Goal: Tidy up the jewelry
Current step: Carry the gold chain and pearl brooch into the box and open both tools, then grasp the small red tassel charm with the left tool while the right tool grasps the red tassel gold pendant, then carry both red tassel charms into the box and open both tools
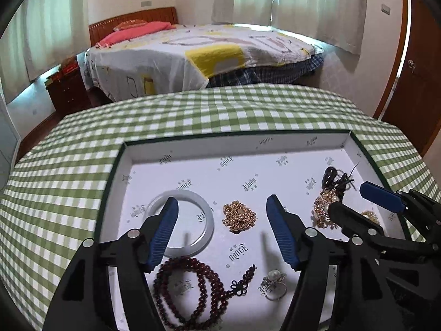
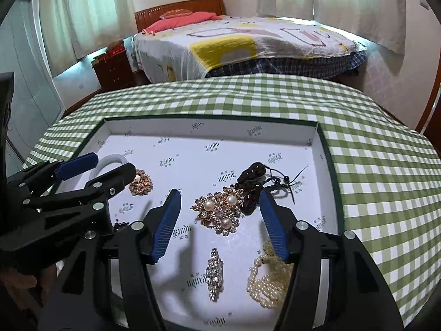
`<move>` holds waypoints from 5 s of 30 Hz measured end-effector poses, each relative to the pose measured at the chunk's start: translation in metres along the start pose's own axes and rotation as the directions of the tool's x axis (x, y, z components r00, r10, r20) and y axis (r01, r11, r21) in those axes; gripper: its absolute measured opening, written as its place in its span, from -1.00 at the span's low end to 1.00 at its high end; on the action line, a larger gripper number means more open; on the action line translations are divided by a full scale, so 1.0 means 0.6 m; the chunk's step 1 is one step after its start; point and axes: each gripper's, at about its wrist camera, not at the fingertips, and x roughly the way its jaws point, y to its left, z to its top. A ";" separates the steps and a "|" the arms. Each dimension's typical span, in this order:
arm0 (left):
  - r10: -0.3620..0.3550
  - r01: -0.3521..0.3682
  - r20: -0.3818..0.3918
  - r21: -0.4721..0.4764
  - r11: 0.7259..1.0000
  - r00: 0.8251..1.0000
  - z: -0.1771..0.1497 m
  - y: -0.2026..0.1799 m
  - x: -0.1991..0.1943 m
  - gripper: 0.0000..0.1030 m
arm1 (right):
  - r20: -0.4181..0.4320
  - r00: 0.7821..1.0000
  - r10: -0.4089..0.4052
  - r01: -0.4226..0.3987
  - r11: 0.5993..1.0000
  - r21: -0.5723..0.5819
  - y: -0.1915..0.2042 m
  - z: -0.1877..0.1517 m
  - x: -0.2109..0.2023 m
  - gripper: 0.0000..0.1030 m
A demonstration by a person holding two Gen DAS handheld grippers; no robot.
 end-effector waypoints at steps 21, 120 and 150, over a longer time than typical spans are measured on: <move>0.043 -0.030 0.154 -0.085 0.996 0.987 -0.073 0.039 -0.169 0.42 | 0.103 0.992 -0.066 0.071 0.997 -0.043 -0.064 -0.069 -0.180 0.13; -0.075 0.070 0.073 0.064 0.995 0.995 -0.196 -0.030 -0.204 -0.75 | 0.013 1.000 0.028 -0.025 0.981 -0.192 -0.009 -0.197 -0.204 -0.56; -0.050 0.048 0.173 0.019 0.999 0.984 -0.085 0.010 -0.191 -0.75 | 0.097 0.995 0.005 0.009 0.990 -0.142 0.016 -0.081 -0.160 -0.56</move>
